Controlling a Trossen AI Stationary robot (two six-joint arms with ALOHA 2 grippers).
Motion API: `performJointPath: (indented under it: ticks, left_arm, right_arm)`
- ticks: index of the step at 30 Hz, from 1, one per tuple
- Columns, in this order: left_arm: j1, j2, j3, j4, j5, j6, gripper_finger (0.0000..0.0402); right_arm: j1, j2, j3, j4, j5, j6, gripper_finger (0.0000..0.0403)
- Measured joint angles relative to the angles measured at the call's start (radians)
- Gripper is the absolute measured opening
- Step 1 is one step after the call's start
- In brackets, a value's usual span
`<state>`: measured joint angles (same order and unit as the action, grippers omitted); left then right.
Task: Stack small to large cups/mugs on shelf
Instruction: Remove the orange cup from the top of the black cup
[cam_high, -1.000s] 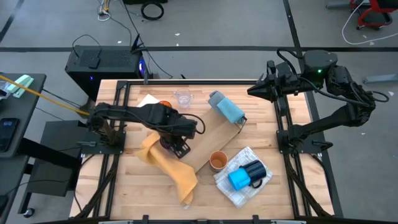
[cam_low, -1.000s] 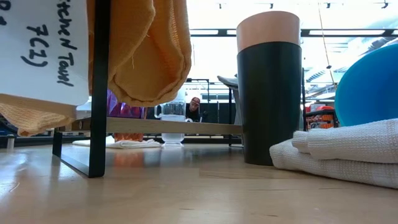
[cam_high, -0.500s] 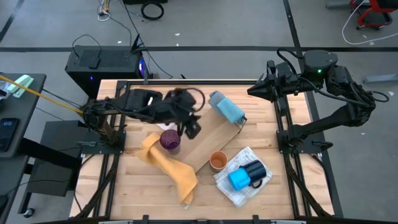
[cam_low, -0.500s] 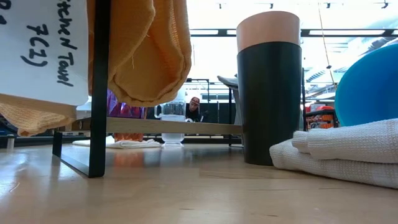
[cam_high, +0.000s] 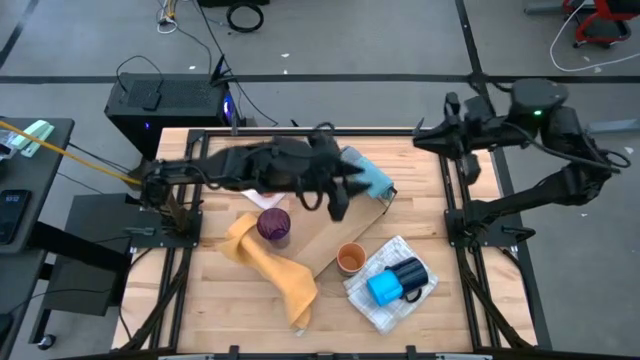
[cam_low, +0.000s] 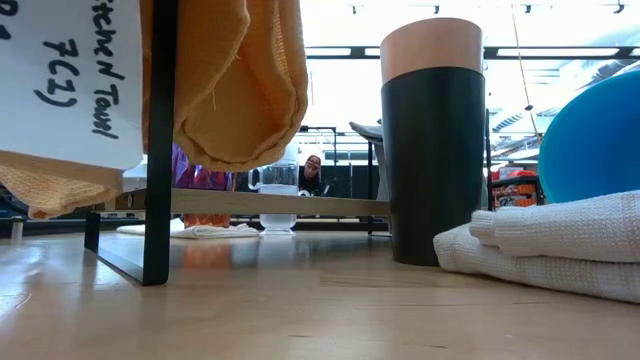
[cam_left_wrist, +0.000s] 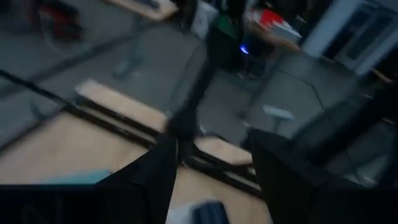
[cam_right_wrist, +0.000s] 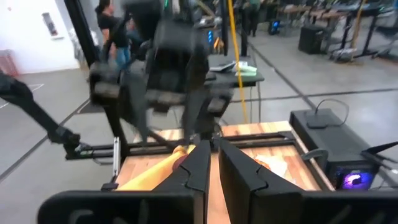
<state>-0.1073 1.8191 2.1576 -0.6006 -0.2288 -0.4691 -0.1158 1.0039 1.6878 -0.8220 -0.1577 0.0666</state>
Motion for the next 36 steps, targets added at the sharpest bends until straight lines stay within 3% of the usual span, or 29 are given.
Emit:
performJointPath:
  ticks: [11, 23, 28, 31, 36]
  left_arm:
    - [-0.009, 0.032, -0.071, -0.066, 0.136, -0.035, 0.0194]
    - [-0.007, 0.116, -0.070, -0.245, 0.297, 0.116, 0.0192]
    - [-0.008, 0.110, -0.055, -0.252, 0.299, 0.175, 0.0189]
    - [-0.016, 0.099, 0.007, -0.252, 0.294, 0.231, 0.0185]
    - [-0.079, 0.054, 0.188, -0.150, 0.093, 0.457, 0.0171]
  right_arm:
    - [0.000, -0.064, 0.000, 0.000, 0.075, 0.001, 0.0041]
    - [0.000, -0.050, -0.001, 0.006, 0.096, 0.081, 0.0041]
    - [0.000, -0.065, 0.000, 0.005, 0.097, 0.122, 0.0041]
    - [0.007, -0.070, 0.000, 0.006, 0.026, 0.141, 0.0041]
    - [0.094, -0.053, -0.006, 0.103, -0.140, 0.136, 0.0041]
